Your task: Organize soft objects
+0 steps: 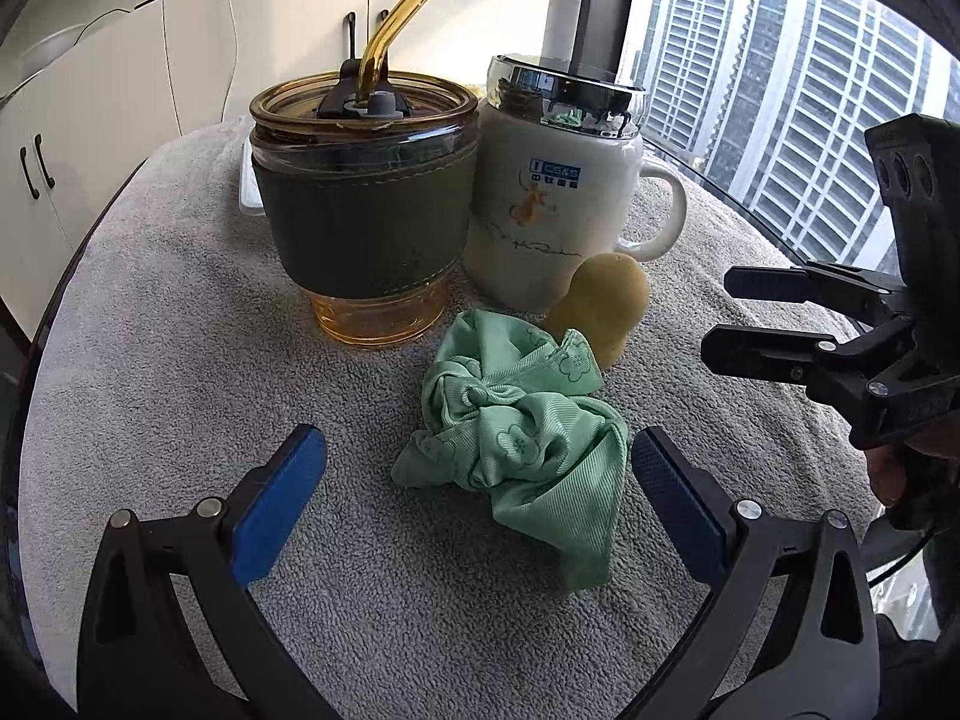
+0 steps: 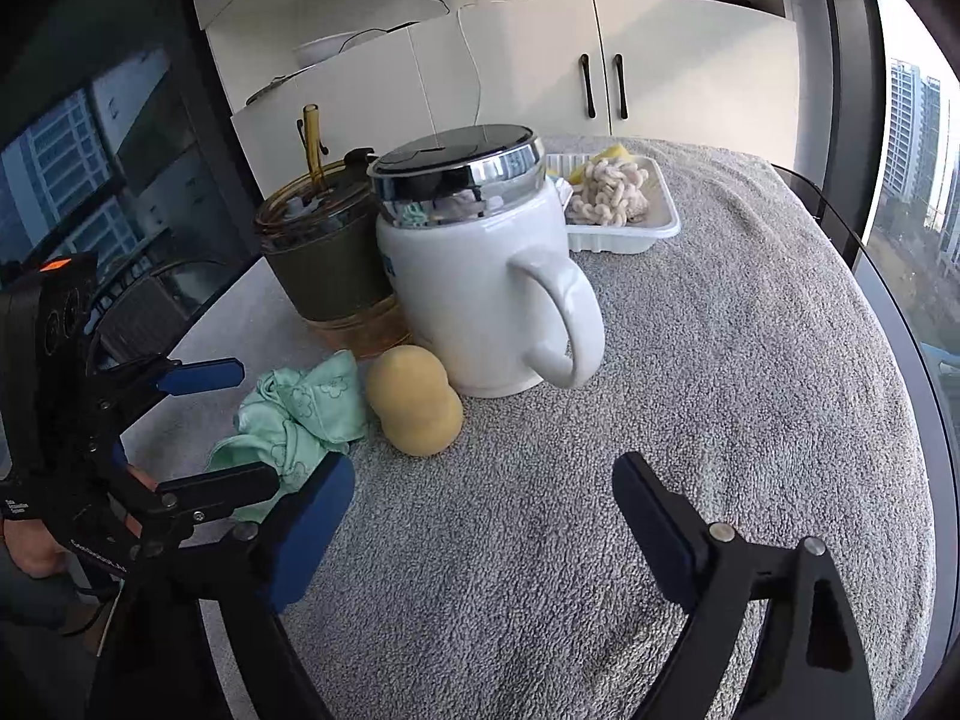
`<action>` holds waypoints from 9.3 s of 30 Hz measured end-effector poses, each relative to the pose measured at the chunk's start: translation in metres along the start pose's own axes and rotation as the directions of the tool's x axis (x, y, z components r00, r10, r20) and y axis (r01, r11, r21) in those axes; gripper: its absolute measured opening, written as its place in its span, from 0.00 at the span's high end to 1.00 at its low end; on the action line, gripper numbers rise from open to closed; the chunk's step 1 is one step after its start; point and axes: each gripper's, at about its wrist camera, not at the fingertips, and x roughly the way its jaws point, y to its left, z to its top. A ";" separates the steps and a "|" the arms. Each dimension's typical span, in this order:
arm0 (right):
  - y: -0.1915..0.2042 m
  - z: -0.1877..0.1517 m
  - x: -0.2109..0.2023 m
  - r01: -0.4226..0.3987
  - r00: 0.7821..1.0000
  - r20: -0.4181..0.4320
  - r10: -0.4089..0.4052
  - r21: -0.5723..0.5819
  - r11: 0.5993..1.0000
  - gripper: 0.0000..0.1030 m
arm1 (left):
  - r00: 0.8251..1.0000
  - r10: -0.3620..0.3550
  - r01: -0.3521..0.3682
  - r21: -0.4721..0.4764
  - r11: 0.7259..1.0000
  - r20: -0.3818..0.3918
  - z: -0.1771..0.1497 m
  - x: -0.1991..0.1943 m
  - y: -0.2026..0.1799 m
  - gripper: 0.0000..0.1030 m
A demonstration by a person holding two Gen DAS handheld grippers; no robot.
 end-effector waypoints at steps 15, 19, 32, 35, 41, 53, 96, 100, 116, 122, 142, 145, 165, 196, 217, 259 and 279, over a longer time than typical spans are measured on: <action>0.023 0.005 0.035 -0.051 0.998 -0.041 0.050 -0.018 0.999 0.29 | 1.000 0.027 -0.027 -0.018 0.999 0.016 0.004 0.010 -0.002 0.41; 0.030 0.009 0.043 -0.052 0.998 -0.044 0.051 -0.021 0.998 0.33 | 1.000 -0.006 0.007 -0.032 0.999 0.029 0.000 0.006 0.006 0.49; 0.050 0.016 0.058 0.019 0.999 -0.045 -0.023 -0.079 0.997 0.64 | 0.998 -0.056 0.059 -0.080 0.995 0.041 -0.017 -0.004 0.014 0.57; 0.046 0.014 0.049 -0.003 0.999 -0.038 0.000 -0.064 0.998 0.65 | 0.997 -0.060 0.064 -0.087 0.994 0.044 -0.017 -0.008 0.016 0.58; 0.042 0.006 0.026 0.018 1.000 -0.021 -0.019 -0.070 0.997 0.65 | 0.996 -0.061 0.066 -0.083 0.994 0.061 -0.018 -0.023 0.016 0.59; 0.014 0.030 -0.040 0.081 0.996 0.056 -0.075 -0.107 0.991 0.65 | 0.989 -0.013 0.019 -0.046 0.999 0.145 0.007 -0.081 0.037 0.59; -0.044 0.269 0.181 -0.052 0.976 -0.213 -0.040 -0.408 0.912 0.65 | 0.988 -0.128 0.146 0.271 0.951 -0.083 0.223 0.104 0.102 0.58; -0.043 0.270 0.199 -0.060 0.968 -0.245 -0.048 -0.412 0.909 0.65 | 0.988 -0.125 0.147 0.284 0.947 -0.094 0.223 0.113 0.099 0.58; -0.047 0.267 0.219 -0.054 0.963 -0.264 -0.056 -0.394 0.918 0.65 | 0.992 -0.092 0.112 0.287 0.951 -0.083 0.218 0.122 0.100 0.54; -0.036 0.266 0.219 -0.045 0.966 -0.249 -0.071 -0.432 0.901 0.64 | 0.991 -0.098 0.119 0.291 0.949 -0.088 0.217 0.122 0.101 0.51; -0.038 0.268 0.212 -0.027 0.967 -0.239 -0.089 -0.443 0.896 0.46 | 0.994 -0.067 0.089 0.267 0.959 -0.091 0.207 0.123 0.102 0.22; -0.036 0.268 0.209 -0.025 0.967 -0.238 -0.089 -0.439 0.898 0.45 | 0.994 -0.060 0.081 0.269 0.960 -0.088 0.207 0.122 0.100 0.22; -0.041 0.281 0.169 0.011 0.985 -0.156 -0.078 -0.388 0.922 0.00 | 1.000 0.014 -0.012 0.205 0.979 -0.009 0.219 0.093 0.110 0.00; -0.036 0.180 -0.053 0.164 0.977 0.153 -0.146 -0.118 0.979 0.00 | 0.904 0.328 -0.329 -0.044 0.943 0.274 0.152 -0.101 0.052 0.00; 0.035 0.036 -0.077 0.205 0.958 0.191 -0.215 0.073 0.976 0.00 | 0.861 0.478 -0.462 -0.124 0.878 0.174 0.067 -0.091 0.005 0.00; 0.051 0.035 -0.055 0.408 0.871 0.239 -0.428 0.132 0.903 0.00 | 0.922 0.372 -0.342 -0.226 0.912 0.108 0.054 -0.062 0.001 0.00; 0.050 0.036 -0.051 0.414 0.870 0.233 -0.435 0.135 0.900 0.00 | 0.916 0.384 -0.348 -0.249 0.904 0.114 0.053 -0.063 0.007 0.00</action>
